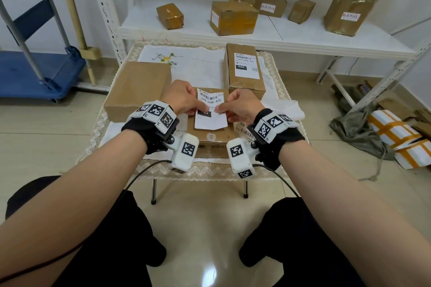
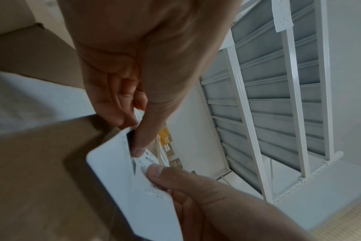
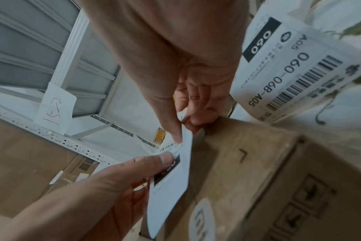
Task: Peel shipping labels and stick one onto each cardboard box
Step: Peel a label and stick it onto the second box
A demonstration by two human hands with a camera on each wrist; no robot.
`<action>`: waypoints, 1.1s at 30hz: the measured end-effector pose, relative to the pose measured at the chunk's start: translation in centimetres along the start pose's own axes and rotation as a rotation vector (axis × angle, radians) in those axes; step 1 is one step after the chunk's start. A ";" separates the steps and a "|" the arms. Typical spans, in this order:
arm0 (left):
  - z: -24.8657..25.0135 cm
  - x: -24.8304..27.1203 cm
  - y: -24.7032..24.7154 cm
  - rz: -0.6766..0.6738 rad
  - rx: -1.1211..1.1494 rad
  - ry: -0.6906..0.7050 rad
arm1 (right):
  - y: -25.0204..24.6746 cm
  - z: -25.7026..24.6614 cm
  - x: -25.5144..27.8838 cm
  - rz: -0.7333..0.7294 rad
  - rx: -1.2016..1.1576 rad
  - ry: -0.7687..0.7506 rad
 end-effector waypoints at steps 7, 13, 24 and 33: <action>0.4 0.3 0.4 0.017 -0.060 0.026 | 0.1 0.0 -0.4 0.018 0.013 -0.021; 0.8 0.6 0.1 0.040 -0.115 0.043 | 0.1 0.1 -0.5 0.019 0.015 -0.031; 1.2 1.1 0.0 0.054 -0.154 0.073 | 0.2 0.2 -0.6 0.006 0.028 -0.020; 1.2 1.0 0.0 0.041 -0.171 0.083 | 0.2 0.1 -0.7 0.025 0.026 -0.037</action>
Point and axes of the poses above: each hand's wrist, its own x-axis away from the middle knuckle, its own y-axis out of the palm, z = x × y, the point moved 9 cm from there along -x, towards the middle knuckle, and after that the axes turned 15 degrees about z, right-handed, at the moved point
